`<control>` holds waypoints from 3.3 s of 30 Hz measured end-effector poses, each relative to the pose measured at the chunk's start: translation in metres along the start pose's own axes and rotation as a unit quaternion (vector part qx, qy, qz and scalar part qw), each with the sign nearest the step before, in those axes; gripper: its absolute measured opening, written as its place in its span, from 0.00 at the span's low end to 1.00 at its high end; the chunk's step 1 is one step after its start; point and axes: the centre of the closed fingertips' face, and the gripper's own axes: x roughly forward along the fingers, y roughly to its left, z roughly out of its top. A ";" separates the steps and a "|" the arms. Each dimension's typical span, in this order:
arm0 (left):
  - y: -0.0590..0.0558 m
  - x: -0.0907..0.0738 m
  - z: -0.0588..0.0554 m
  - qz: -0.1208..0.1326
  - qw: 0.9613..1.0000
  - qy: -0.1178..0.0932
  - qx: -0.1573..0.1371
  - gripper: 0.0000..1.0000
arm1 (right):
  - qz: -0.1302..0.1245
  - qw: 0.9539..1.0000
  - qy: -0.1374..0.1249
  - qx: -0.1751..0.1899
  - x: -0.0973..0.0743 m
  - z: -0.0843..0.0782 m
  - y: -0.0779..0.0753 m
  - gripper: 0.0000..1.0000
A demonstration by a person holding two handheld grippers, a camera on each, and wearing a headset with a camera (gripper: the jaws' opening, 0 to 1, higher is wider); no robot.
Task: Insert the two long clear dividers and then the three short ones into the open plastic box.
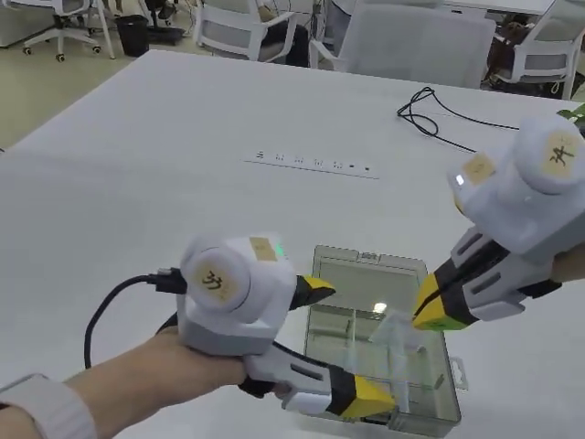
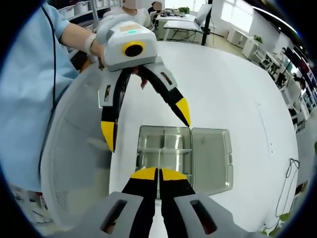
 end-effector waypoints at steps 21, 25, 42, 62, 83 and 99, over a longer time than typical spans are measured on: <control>0.009 -0.022 -0.025 0.034 0.999 0.022 -0.027 0.99 | 0.010 1.000 0.012 0.009 0.023 -0.010 -0.010 0.02; 0.008 -0.023 -0.026 0.034 0.999 0.022 -0.030 0.97 | 0.010 1.000 0.012 0.009 0.025 -0.010 -0.011 0.02; 0.005 -0.022 -0.028 0.030 0.999 0.024 -0.035 0.93 | 0.006 1.000 0.011 0.013 0.030 -0.009 -0.011 0.02; 0.009 -0.024 -0.028 0.032 0.998 0.024 -0.039 0.93 | 0.013 1.000 0.024 0.015 0.048 -0.011 -0.012 0.02; 0.010 -0.026 -0.030 0.031 0.998 0.023 -0.041 0.93 | 0.020 0.997 0.070 0.020 0.080 -0.024 -0.013 0.02; 0.008 -0.025 -0.029 0.028 0.999 0.021 -0.039 0.92 | 0.017 0.997 0.075 0.024 0.081 -0.025 -0.012 0.02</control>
